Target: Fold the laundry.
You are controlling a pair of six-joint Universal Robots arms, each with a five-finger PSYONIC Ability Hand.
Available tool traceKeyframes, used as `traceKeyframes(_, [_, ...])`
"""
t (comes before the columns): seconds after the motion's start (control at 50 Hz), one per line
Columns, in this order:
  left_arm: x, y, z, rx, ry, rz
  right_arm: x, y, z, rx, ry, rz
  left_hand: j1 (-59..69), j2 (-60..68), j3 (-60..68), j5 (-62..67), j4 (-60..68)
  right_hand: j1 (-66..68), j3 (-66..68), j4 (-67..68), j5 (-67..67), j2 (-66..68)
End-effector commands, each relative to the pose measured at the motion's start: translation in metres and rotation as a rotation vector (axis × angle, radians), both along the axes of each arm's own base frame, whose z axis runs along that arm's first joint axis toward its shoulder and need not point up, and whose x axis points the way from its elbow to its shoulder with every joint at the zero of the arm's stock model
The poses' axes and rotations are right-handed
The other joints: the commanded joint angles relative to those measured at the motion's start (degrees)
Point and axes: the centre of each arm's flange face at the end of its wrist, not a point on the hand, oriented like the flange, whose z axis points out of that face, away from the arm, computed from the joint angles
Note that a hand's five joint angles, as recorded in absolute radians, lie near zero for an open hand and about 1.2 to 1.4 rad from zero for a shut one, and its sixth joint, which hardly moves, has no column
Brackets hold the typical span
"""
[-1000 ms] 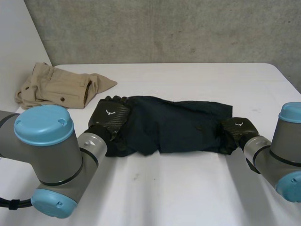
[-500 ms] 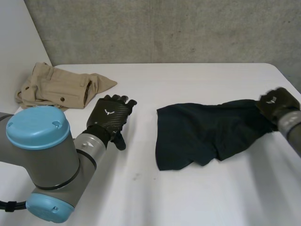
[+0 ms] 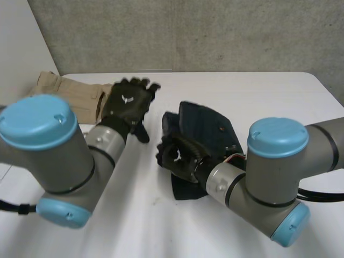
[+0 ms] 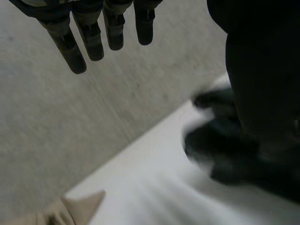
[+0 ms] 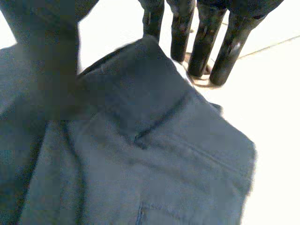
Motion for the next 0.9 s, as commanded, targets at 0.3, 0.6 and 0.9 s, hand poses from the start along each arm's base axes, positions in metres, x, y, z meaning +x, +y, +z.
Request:
traceKeyframes(0.3, [-0.106,0.012,-0.001,-0.034,0.072,-0.25,-0.104,-0.128,0.095,0.735,-0.774,-0.667,4.5,3.6,3.2,2.7,3.6,-18.6,-23.8,-24.3,-24.5,-23.3])
traceKeyframes(0.6, [-0.101,-0.012,-0.067,0.103,-0.044,-0.163,-0.07,-0.147,0.031,0.816,-0.611,-0.682,5.2,4.2,3.8,3.3,4.3,-18.6,-23.8,-24.3,-24.5,-23.3])
traceKeyframes(0.9, [-0.082,-0.018,-0.103,0.239,-0.158,-0.128,-0.047,-0.129,-0.003,0.747,-0.449,-0.679,5.7,4.8,4.3,3.8,4.8,-18.6,-23.8,-24.3,-24.5,-23.3])
